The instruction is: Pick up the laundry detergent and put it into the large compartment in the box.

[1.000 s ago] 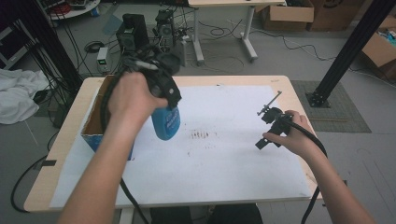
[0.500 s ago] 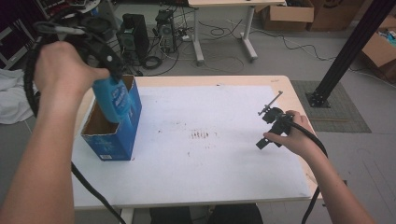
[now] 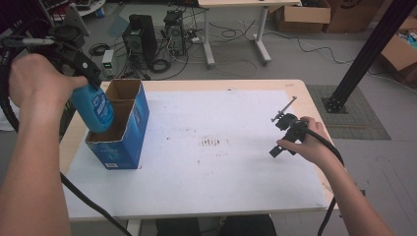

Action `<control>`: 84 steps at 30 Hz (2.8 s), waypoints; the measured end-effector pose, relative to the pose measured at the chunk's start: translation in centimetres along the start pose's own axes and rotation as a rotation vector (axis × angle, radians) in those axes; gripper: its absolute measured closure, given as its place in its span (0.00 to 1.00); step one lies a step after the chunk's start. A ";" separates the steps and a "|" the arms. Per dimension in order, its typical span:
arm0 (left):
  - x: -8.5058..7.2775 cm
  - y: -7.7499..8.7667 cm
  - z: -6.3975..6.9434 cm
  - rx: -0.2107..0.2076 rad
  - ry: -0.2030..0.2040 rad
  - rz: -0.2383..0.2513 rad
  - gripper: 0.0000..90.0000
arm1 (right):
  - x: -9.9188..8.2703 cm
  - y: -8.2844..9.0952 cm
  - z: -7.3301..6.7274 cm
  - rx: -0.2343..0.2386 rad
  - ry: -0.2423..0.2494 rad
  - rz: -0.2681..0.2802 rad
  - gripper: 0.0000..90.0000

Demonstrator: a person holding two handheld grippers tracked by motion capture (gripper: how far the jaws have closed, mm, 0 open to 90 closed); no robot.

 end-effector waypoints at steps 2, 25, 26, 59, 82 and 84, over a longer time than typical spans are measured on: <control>0.0 -0.6 0.0 -0.003 0.002 -0.003 0.42 | 0.0 -0.1 0.0 0.001 0.004 -0.003 0.28; -0.8 -11.8 1.9 -0.047 -0.029 -0.123 0.42 | -0.2 -0.8 0.2 0.000 -0.002 -0.018 0.28; -0.8 -12.2 2.0 -0.046 -0.029 -0.128 0.42 | -0.2 -0.8 0.2 0.000 -0.003 -0.017 0.28; -2.1 -16.5 2.4 -0.068 -0.008 -0.186 0.41 | -0.5 -0.8 0.9 -0.006 -0.012 -0.021 0.28; -2.2 -15.6 2.7 -0.036 -0.014 -0.184 0.35 | -0.6 -0.4 0.7 0.001 -0.007 -0.005 0.28; -2.1 -15.3 2.6 -0.025 -0.018 -0.181 0.33 | -0.6 -0.4 0.7 0.002 -0.008 -0.003 0.27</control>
Point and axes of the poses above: each handheld gripper's, and its own axes: y roughly backward along the jaws, x roughly out of its top, z roughly to its right, the point moved 7 cm from there along -y, roughly forward along the jaws, and after that the axes turned 12 degrees about -y, right-handed, at the moved point
